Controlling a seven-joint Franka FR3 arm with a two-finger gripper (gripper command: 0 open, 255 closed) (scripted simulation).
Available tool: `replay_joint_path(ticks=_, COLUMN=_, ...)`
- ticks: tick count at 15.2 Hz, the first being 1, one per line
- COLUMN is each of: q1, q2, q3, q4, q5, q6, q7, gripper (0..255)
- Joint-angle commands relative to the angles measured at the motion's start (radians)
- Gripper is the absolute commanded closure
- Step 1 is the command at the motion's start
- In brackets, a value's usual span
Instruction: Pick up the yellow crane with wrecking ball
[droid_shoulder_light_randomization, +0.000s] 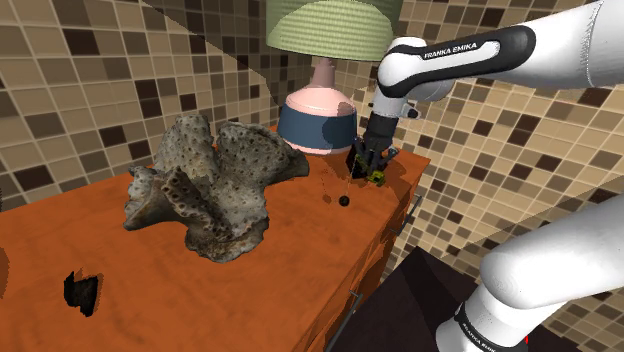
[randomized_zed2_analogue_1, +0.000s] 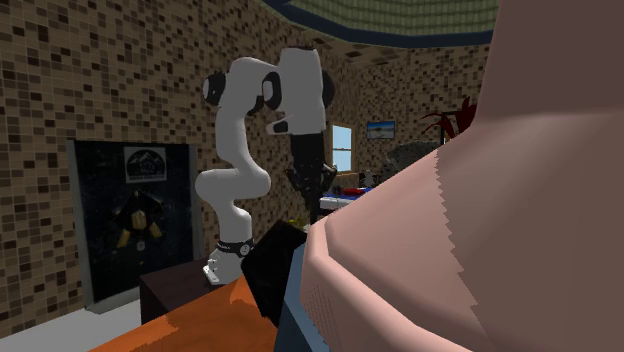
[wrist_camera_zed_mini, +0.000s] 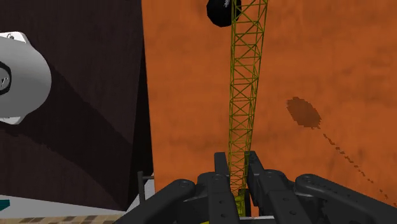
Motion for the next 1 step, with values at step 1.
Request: replay_joint_path(ticks=1, q1=0.000, q2=-0.001, q3=-0.001, q4=0.007, q5=-0.001, q6=-0.008, q7=0.000, gripper=255)
